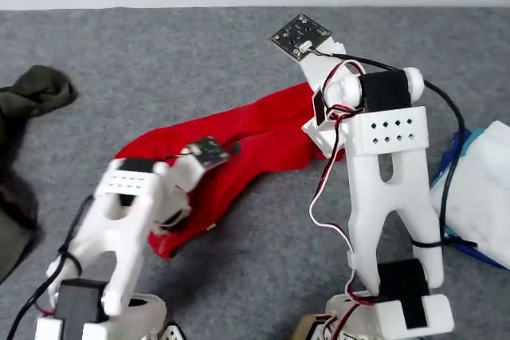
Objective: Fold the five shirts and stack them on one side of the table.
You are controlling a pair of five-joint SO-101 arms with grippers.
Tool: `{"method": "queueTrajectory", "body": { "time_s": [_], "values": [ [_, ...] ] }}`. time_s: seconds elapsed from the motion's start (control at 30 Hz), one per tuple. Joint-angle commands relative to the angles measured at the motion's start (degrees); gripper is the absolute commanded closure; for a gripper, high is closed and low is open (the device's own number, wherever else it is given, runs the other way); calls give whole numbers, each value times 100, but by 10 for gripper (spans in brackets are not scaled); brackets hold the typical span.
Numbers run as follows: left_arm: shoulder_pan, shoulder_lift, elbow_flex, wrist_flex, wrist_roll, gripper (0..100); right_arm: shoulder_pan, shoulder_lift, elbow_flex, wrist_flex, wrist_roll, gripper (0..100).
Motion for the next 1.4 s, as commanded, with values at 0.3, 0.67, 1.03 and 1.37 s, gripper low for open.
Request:
{"method": "queueTrajectory", "body": {
  "time_s": [0.3, 0.67, 1.03, 1.37],
  "values": [
    [-2154, -255, -1235, 870, -1327, 934, 708, -637, -237, 233, 44, 989],
    [-1143, -492, -2932, 3411, -1055, 983, 796, -646, -237, 233, 44, 989],
    [1231, -1890, -725, 3007, 299, 886, 787, -637, -237, 233, 18, 989],
    [1213, -932, -286, 1618, 413, 802, 796, -620, -237, 233, 18, 989]
  ]
}}
